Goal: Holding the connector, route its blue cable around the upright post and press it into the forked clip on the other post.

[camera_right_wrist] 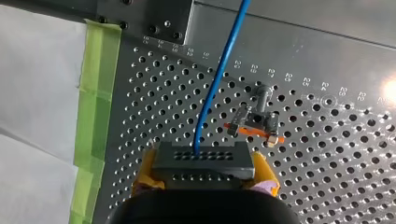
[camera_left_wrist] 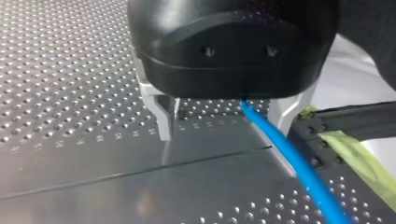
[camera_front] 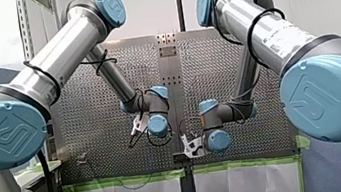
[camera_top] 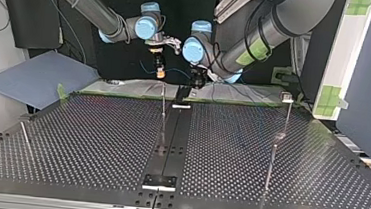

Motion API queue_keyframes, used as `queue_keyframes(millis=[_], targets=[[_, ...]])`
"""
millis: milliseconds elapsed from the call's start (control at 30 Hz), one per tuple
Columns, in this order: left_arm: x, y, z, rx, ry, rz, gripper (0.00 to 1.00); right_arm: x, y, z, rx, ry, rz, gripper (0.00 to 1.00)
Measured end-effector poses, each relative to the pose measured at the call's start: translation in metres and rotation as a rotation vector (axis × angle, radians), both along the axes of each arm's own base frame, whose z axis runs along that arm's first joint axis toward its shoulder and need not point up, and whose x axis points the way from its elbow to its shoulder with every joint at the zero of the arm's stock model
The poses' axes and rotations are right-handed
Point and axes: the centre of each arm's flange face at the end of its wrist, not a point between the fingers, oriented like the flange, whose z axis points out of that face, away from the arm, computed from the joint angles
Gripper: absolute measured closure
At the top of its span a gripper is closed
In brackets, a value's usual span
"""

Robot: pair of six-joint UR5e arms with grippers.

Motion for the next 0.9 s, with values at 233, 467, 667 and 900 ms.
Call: queue_keyframes(millis=[233,467,667,900], targets=[[-0.003,0.002,-0.02,0.053,0.021,0.005,0.0,-0.001,-0.002,0.0,-0.001,-0.001,0.001,0.62],[-0.003,0.003,-0.041,0.041,0.013,0.02,0.0,-0.002,-0.003,0.0,0.0,0.004,0.003,0.62],[0.001,0.006,-0.042,-0.002,0.004,0.033,0.0,-0.003,-0.004,0.0,0.002,0.007,0.002,0.62],[0.004,0.004,-0.042,-0.055,-0.004,0.028,0.06,-0.003,-0.004,0.0,0.004,0.008,0.004,0.62]])
